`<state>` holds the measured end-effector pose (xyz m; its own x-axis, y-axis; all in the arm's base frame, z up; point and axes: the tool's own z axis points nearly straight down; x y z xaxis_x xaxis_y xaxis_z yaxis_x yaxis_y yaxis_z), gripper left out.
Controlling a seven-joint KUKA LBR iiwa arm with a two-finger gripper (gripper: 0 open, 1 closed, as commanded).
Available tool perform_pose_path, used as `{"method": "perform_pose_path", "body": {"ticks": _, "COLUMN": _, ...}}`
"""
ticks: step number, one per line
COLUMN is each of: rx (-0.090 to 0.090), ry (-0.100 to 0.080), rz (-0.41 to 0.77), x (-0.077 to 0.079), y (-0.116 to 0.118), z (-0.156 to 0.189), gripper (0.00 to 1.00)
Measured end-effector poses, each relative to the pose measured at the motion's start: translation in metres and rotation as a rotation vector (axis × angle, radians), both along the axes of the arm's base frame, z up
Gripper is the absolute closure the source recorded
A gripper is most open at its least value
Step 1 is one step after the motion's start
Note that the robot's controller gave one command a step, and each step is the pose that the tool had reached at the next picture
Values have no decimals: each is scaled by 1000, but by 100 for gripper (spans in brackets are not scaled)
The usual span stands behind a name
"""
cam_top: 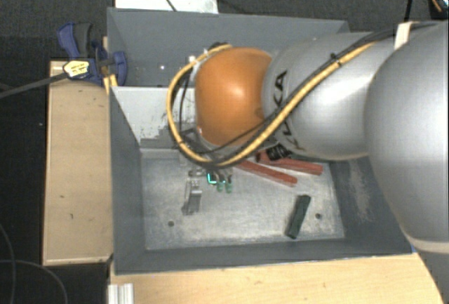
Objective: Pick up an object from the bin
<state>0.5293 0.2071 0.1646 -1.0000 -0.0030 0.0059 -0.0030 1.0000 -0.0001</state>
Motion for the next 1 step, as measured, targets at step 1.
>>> {"method": "perform_pose_path", "body": {"ticks": 1, "rx": -2, "ry": -3, "rz": 233, "x": 38, "y": -97, "z": -97, "gripper": 0}}
